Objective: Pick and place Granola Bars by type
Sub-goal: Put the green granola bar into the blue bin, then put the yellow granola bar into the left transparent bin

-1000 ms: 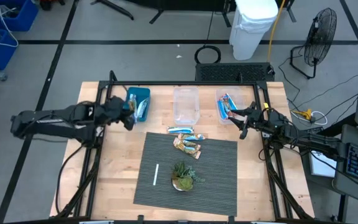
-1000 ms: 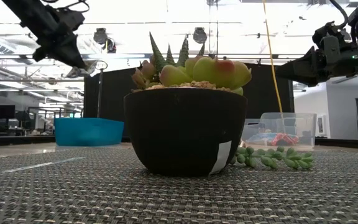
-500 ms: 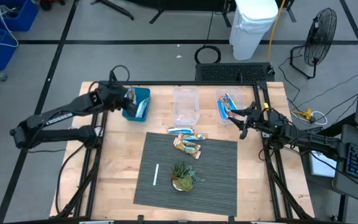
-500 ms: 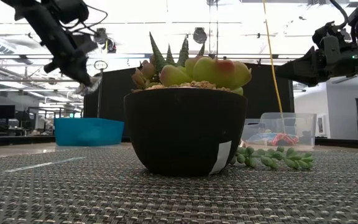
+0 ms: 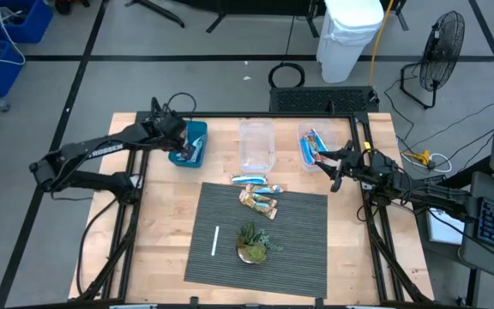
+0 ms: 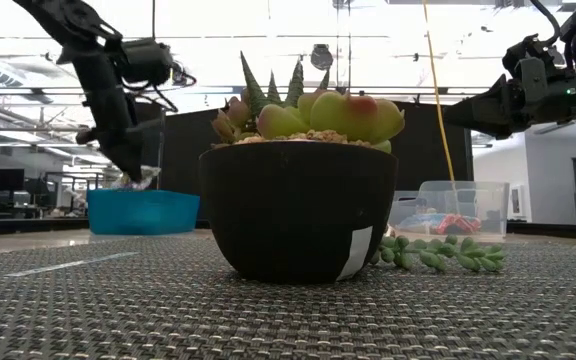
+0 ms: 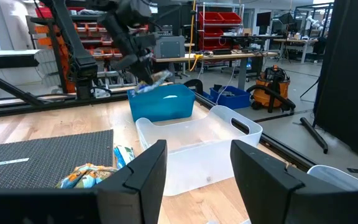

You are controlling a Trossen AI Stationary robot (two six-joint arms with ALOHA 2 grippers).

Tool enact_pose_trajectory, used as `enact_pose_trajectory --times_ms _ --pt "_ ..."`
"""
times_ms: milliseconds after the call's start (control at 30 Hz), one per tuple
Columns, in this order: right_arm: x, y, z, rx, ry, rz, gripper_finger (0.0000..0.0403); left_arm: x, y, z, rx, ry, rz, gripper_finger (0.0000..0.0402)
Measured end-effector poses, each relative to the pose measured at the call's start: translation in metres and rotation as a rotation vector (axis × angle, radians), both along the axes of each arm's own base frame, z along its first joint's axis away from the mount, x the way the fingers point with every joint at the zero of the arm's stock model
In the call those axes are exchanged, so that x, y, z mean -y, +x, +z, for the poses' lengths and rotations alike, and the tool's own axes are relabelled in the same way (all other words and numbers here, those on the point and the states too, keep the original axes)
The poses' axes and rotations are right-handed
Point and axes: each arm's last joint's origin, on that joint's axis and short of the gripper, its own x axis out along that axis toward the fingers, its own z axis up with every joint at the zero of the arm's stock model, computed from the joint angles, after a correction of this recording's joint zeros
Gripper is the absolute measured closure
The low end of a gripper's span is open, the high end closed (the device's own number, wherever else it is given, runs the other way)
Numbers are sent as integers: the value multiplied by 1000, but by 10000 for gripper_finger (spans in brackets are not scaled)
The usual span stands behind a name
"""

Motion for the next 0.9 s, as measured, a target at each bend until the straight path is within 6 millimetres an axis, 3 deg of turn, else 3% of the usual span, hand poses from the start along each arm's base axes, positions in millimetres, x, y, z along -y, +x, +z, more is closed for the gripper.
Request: enact_pose_trajectory --times_ms 333,600,900 --pt "0 0 0 0 0 0 234 -9 10 -24 -83 -75 23 394" --pt "0 0 0 0 0 0 234 -10 12 -28 -74 -87 62 326" --pt "0 0 0 0 0 0 234 -10 12 -28 -66 -95 67 295"
